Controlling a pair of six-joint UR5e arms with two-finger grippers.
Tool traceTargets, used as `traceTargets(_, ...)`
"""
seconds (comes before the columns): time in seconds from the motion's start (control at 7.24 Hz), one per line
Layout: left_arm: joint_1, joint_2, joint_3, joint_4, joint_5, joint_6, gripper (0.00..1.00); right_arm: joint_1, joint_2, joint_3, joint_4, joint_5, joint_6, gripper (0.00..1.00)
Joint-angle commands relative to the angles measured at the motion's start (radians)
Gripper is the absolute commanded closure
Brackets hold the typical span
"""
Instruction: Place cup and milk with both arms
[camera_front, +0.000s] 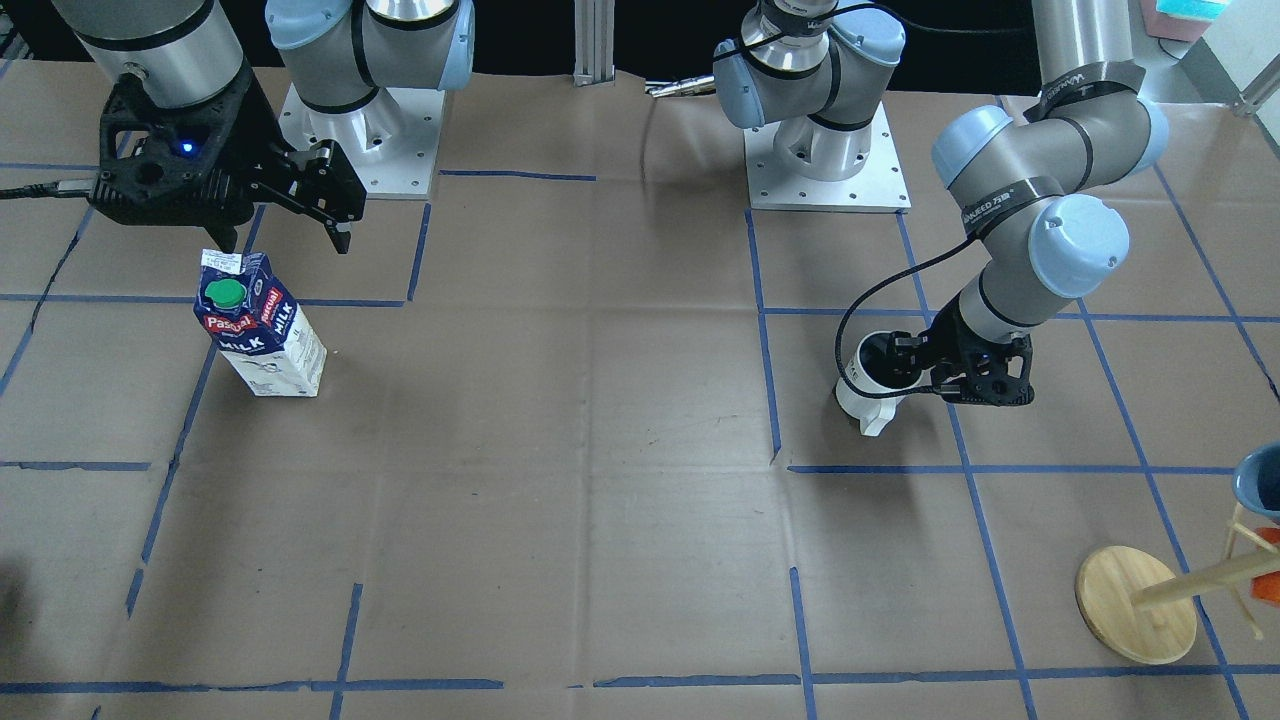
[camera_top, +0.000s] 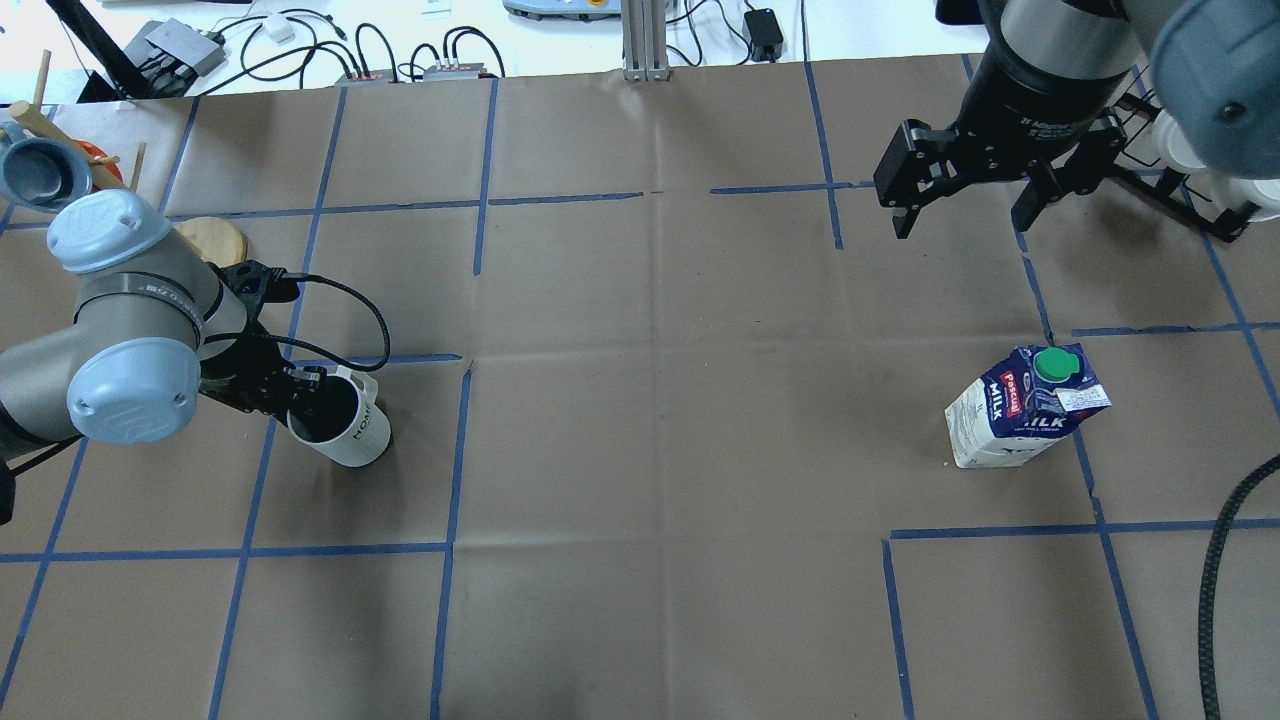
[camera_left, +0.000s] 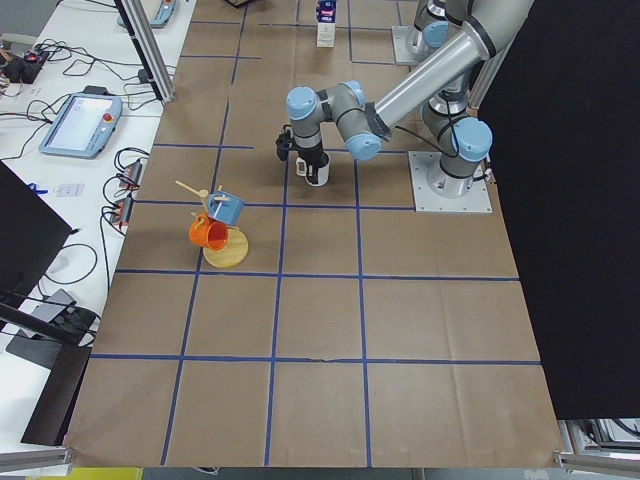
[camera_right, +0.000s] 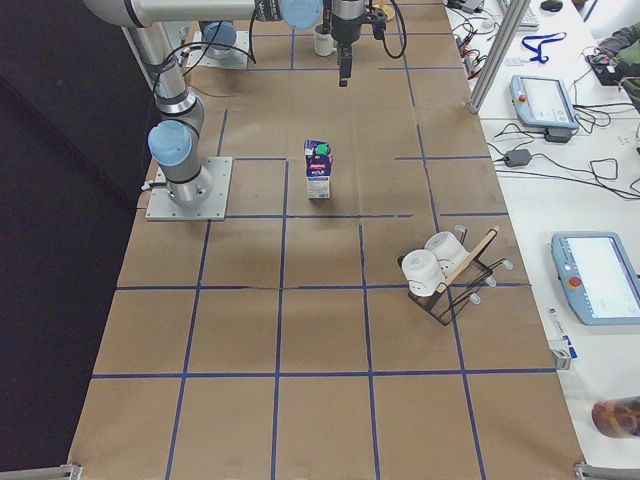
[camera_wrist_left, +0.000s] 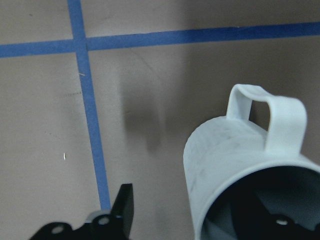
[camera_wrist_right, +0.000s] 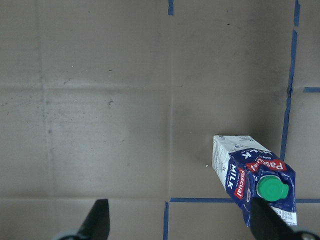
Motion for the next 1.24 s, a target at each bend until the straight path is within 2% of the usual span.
traceTargets(0.0,-0.009,0.006,0.004,0.003,-0.011,-0.023,1.00,0.000,0.000,0.000,0.001,0.000,-0.001,0.00)
traceTargets(0.28,-0.041,0.021,0.077,-0.008,-0.050,-0.027,1.00,0.000,0.000,0.000,0.001,0.000,-0.001,0.00)
traceTargets(0.55,-0.198,0.035,0.225,-0.131,-0.049,-0.161,1.00,0.000,0.002,0.000,-0.001,0.000,-0.001,0.00)
traceTargets(0.69,-0.294,-0.005,0.323,-0.184,-0.055,-0.288,1.00,0.000,0.002,0.000,-0.001,0.000,-0.001,0.00)
traceTargets(0.83,-0.380,-0.090,0.426,-0.190,-0.057,-0.357,1.00,0.000,0.000,0.000,0.001,0.000,-0.001,0.00)
traceTargets(1.11,-0.484,-0.247,0.584,-0.189,-0.075,-0.451,1.00,0.000,0.002,0.000,-0.001,0.000,-0.001,0.00)
